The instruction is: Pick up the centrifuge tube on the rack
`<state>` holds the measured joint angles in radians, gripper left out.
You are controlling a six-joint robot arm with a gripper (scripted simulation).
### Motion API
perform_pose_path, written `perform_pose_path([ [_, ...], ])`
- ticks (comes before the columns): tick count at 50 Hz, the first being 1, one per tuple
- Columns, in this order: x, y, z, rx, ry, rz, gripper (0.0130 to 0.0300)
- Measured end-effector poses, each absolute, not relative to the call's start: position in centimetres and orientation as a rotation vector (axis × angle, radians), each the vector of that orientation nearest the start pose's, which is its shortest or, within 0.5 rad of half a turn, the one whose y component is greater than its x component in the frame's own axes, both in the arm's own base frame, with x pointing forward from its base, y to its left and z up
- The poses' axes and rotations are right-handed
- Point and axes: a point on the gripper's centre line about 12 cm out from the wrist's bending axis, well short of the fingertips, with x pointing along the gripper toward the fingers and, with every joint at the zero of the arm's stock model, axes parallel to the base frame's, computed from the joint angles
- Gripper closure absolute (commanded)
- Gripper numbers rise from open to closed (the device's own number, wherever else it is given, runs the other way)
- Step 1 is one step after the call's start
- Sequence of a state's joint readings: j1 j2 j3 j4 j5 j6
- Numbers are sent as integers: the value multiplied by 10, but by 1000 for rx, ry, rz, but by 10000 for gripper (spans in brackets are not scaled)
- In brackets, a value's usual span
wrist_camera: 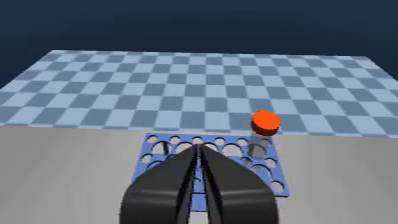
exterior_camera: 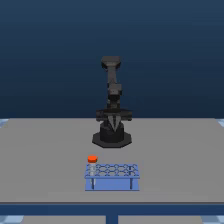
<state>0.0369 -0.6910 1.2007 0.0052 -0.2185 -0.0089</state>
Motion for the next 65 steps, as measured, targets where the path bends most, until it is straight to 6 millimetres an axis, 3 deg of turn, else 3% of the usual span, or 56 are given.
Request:
perform_pose_path([
  [1,230,8,216,-9,291,36,130],
  [65,242,2,215,-23,315,40,130],
])
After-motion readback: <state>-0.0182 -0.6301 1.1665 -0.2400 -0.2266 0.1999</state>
